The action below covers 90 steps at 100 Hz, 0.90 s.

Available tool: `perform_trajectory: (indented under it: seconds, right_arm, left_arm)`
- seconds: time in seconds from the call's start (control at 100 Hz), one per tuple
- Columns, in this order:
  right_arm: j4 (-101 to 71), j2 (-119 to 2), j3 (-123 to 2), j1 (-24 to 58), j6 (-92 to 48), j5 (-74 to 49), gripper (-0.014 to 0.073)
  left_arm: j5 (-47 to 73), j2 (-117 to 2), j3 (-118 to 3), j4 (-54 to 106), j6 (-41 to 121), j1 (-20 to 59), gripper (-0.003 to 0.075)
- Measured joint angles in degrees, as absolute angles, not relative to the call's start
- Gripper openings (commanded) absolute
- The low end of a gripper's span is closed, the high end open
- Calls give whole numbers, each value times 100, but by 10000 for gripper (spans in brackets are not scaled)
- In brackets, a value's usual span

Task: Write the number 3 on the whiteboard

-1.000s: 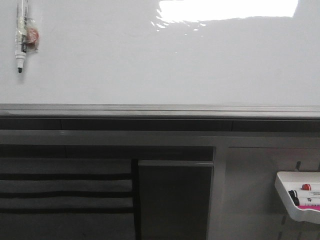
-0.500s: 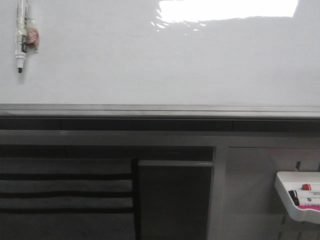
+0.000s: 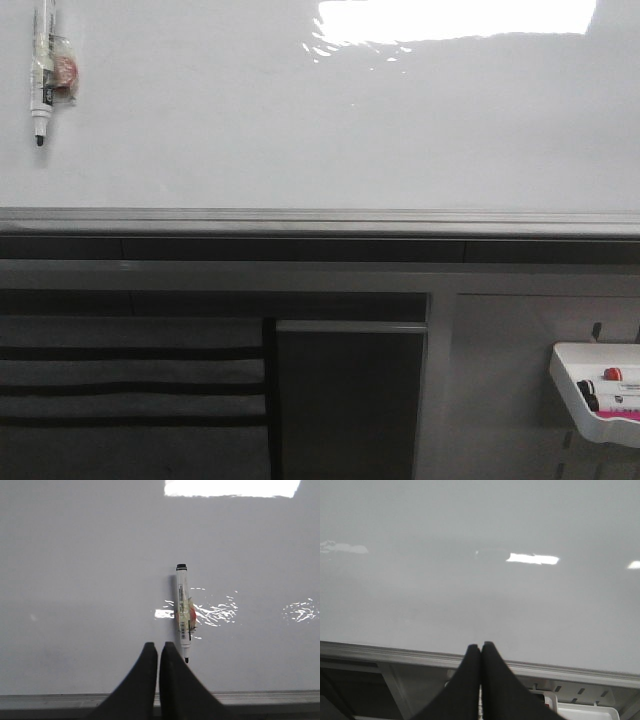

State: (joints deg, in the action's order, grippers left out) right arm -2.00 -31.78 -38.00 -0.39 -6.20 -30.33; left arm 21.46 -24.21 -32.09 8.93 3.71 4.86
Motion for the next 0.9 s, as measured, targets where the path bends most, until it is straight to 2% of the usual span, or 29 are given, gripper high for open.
perform_trajectory:
  seconds: [0.1,0.18,0.24,0.25,0.31,0.37,0.44,0.59,0.9]
  right_arm:
    - [-200,-3354,-3800,-39,-620,-3024,-53]
    - [-200,-3495,-3800,-39,-620,-3020,43]
    - [-200,-3590,-3800,-39,-620,-3011,154]
    - [-200,-3613,-3800,-39,-620,-3011,198]
    - [-200,-3712,-3800,-39,-620,-3011,302]
    - [-235,-3827,-3800,-39,-620,-3011,373]
    - [-399,-3968,-3800,-15,-620,-2998,376]
    - [-806,-4348,-3800,419,-633,-2987,365]
    - [-981,-5199,-4165,2468,-657,-2810,365]
  left_arm:
    - [2146,-2617,-3209,896,371,486,-20]
    - [2146,-2786,-3209,896,371,486,5]
    - [2146,-2942,-3209,884,371,486,83]
    - [2146,-2960,-3209,884,371,486,106]
    - [2146,-3130,-3209,872,432,486,208]
    - [2146,-3299,-3209,872,541,486,311]
    - [2146,-3532,-3209,872,661,486,358]
    - [2146,-4204,-3271,966,744,510,347]
    - [1478,-5994,-3834,989,937,1188,347]
